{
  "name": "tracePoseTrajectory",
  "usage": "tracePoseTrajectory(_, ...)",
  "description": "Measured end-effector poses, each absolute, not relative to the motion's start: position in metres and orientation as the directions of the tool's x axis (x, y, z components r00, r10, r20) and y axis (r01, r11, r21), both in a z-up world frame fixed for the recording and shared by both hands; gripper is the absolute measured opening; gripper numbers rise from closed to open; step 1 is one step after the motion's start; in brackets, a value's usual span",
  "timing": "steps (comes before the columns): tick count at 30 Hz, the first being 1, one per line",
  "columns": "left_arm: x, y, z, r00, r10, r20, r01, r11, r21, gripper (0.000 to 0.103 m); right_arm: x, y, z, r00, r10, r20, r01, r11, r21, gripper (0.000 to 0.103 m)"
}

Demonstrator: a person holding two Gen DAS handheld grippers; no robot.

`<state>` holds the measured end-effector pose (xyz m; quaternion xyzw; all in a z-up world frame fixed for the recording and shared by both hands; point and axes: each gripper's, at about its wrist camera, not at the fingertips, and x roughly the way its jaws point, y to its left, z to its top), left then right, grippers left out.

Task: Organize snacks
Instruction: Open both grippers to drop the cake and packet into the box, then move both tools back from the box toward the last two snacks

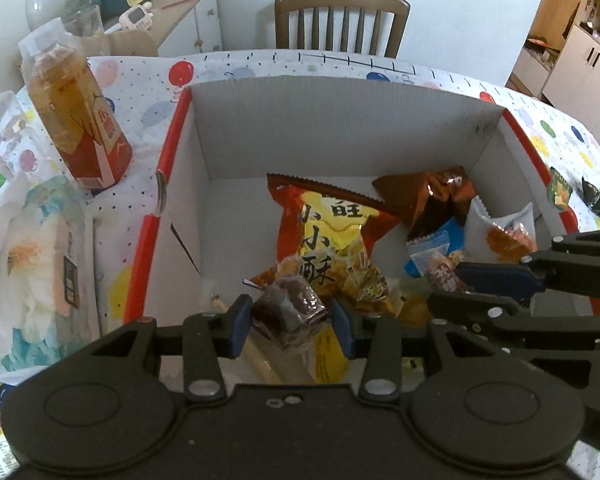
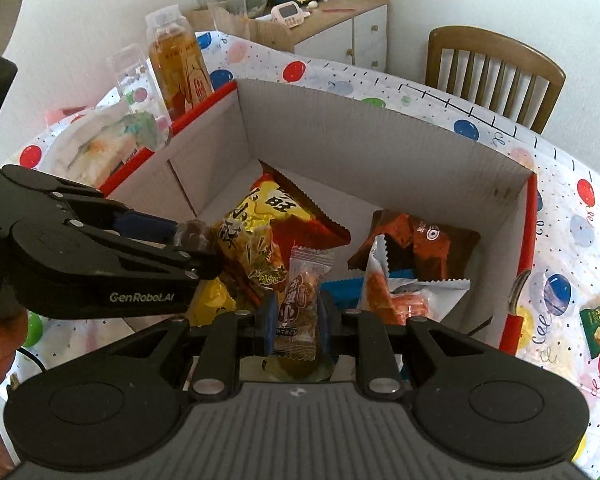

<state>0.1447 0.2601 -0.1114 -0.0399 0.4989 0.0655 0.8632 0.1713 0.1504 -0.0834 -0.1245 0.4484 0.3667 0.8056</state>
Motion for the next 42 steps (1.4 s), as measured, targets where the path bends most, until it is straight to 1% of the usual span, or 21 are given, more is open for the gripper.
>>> tracePoseTrajectory(6,0.147,0.262,-0.115,0.489,0.071,-0.87,-0.149,0.989,-0.003,0.041,0.17,0.155,-0.087,0.344,0.462,-0.817,-0.699,0.708,0.105,0.02)
tracePoseTrajectory(13,0.144,0.262,-0.114,0.493,0.075,-0.867,-0.141,0.99,0.005,0.042,0.169,0.152,-0.084,0.346,0.471,-0.812,-0.69,0.714,0.119,0.021)
tracePoseTrajectory(15,0.142,0.261,-0.112,0.5,0.071,-0.863,-0.137,0.991,0.002,0.045,0.169,0.15,-0.082,0.346,0.477,-0.808,-0.688,0.715,0.127,0.021)
tracePoseTrajectory(17,0.139,0.261,-0.109,0.512,0.059,-0.857,-0.131,0.991,-0.01,0.05,0.168,0.148,-0.08,0.349,0.483,-0.803,-0.684,0.717,0.134,0.027)
tracePoseTrajectory(19,0.137,0.259,-0.105,0.523,0.061,-0.85,-0.128,0.992,-0.008,0.053,0.165,0.145,-0.077,0.354,0.492,-0.795,-0.682,0.718,0.14,0.042)
tracePoseTrajectory(22,0.133,0.258,-0.098,0.54,0.071,-0.839,-0.125,0.992,0.004,0.058,0.162,0.139,-0.071,0.377,0.491,-0.786,-0.672,0.729,0.133,0.053)
tracePoseTrajectory(24,0.129,0.257,-0.092,0.554,0.064,-0.83,-0.123,0.992,-0.006,0.062,0.161,0.135,-0.066,0.377,0.5,-0.78,-0.665,0.732,0.148,0.054)
tracePoseTrajectory(27,0.125,0.255,-0.083,0.574,0.058,-0.816,-0.113,0.994,-0.009,0.063,0.156,0.128,-0.058,0.39,0.509,-0.768,-0.664,0.733,0.148,0.055)
tracePoseTrajectory(29,0.122,0.253,-0.078,0.588,0.053,-0.807,-0.105,0.994,-0.011,0.063,0.153,0.124,-0.052,0.398,0.513,-0.76,-0.661,0.735,0.149,0.058)
tracePoseTrajectory(31,0.118,0.25,-0.072,0.602,0.048,-0.797,-0.099,0.995,-0.015,0.067,0.149,0.118,-0.045,0.409,0.518,-0.751,-0.657,0.739,0.152,0.062)
tracePoseTrajectory(32,0.116,0.249,-0.069,0.612,0.045,-0.79,-0.095,0.995,-0.017,0.07,0.147,0.116,-0.043,0.414,0.52,-0.748,-0.654,0.741,0.153,0.062)
tracePoseTrajectory(35,0.112,0.244,-0.059,0.635,0.035,-0.771,-0.079,0.997,-0.019,0.071,0.143,0.108,-0.033,0.43,0.523,-0.736,-0.645,0.748,0.155,0.063)
tracePoseTrajectory(37,0.109,0.24,-0.053,0.649,0.032,-0.76,-0.072,0.997,-0.02,0.075,0.14,0.102,-0.026,0.441,0.527,-0.727,-0.637,0.754,0.16,0.068)
tracePoseTrajectory(42,0.103,0.227,-0.039,0.687,0.015,-0.726,-0.04,0.999,-0.017,0.082,0.132,0.084,-0.01,0.472,0.537,-0.699,-0.615,0.769,0.175,0.07)
